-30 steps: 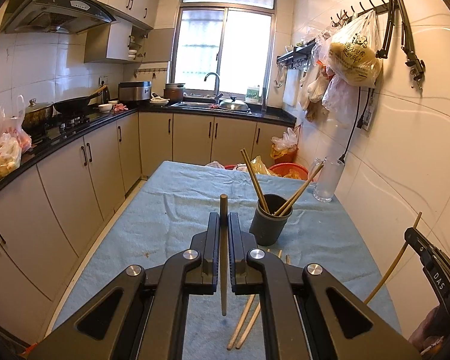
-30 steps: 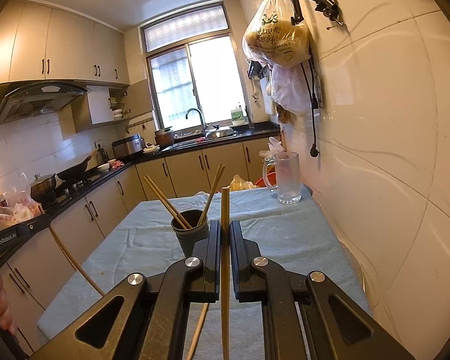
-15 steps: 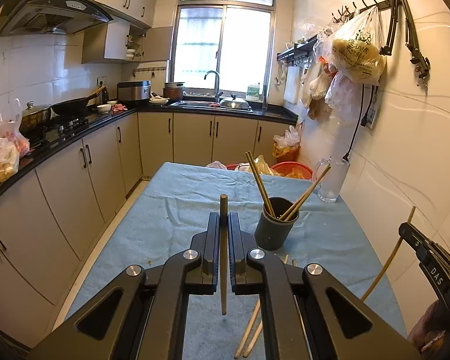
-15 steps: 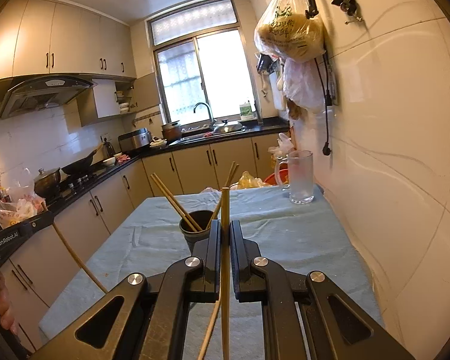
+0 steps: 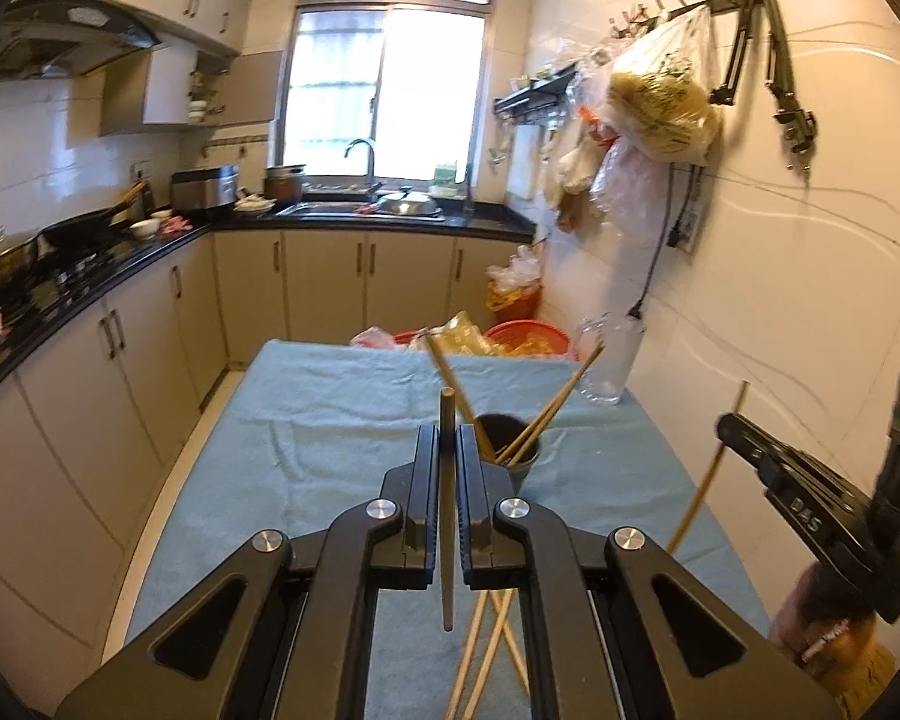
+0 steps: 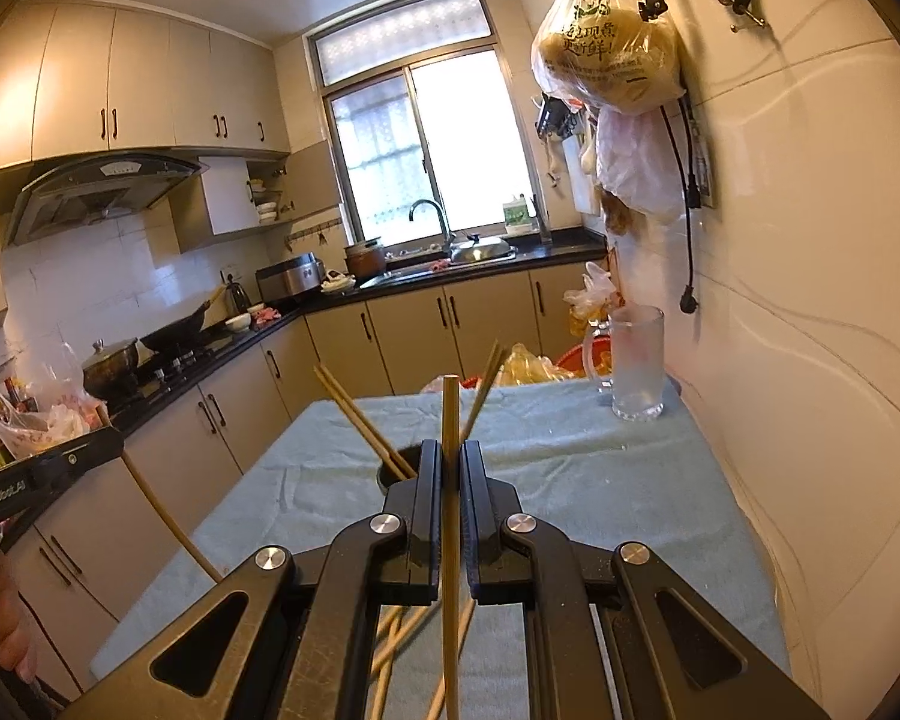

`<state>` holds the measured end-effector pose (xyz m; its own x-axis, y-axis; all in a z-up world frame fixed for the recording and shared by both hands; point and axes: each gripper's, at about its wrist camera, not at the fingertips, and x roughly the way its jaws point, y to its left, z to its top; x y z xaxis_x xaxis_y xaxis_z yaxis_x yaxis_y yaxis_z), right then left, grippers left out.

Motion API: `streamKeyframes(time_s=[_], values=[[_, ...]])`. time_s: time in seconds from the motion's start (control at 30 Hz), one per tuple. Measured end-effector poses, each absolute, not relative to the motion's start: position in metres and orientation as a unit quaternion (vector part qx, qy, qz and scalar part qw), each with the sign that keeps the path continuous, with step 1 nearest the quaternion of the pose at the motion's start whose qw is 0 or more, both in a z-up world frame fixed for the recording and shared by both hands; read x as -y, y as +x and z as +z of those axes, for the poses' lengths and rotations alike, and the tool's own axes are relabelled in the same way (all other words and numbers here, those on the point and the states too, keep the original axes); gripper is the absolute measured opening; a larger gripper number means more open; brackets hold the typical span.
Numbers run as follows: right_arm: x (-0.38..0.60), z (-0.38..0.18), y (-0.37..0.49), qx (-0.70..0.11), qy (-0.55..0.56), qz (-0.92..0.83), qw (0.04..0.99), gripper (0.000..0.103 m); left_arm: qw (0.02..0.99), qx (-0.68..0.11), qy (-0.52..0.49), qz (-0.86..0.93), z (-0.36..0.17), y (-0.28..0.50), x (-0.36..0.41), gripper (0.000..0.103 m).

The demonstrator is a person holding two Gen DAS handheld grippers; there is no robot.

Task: Organize utensils
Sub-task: 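Lower both chopsticks into the black holder and open both tools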

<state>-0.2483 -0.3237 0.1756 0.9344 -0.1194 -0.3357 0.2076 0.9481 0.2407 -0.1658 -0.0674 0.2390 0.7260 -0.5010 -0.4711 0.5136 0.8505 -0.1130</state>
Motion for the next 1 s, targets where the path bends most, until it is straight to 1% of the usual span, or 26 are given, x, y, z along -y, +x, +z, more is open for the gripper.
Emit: streamKeyframes(time_s=[0.13,0.33,0.43,0.53,0.67,0.77,1.0], values=[[0.337,0.188,-0.233,-0.143,0.154,-0.075,0.975,0.007,0.923,-0.244,0.011,-0.298,0.256,-0.153,0.078,0.005],[0.354,0.21,-0.201,-0.103,0.181,-0.064,0.976,0.007,0.928,-0.208,-0.004,-0.311,0.286,-0.128,0.101,0.005],[0.355,0.22,-0.182,-0.084,0.177,-0.063,0.979,0.007,0.932,-0.185,-0.011,-0.31,0.298,-0.111,0.116,0.005],[0.355,0.227,-0.158,-0.071,0.166,-0.068,0.981,0.007,0.933,-0.181,-0.017,-0.311,0.301,-0.091,0.13,0.005],[0.36,0.221,-0.127,-0.064,0.17,-0.075,0.98,0.007,0.925,-0.208,-0.033,-0.317,0.291,-0.06,0.15,0.005],[0.365,0.21,-0.108,-0.064,0.178,-0.083,0.978,0.007,0.922,-0.23,-0.036,-0.31,0.272,-0.036,0.162,0.005],[0.372,0.181,-0.083,-0.098,0.18,-0.088,0.975,0.007,0.91,-0.285,-0.029,-0.299,0.228,-0.005,0.177,0.005]])
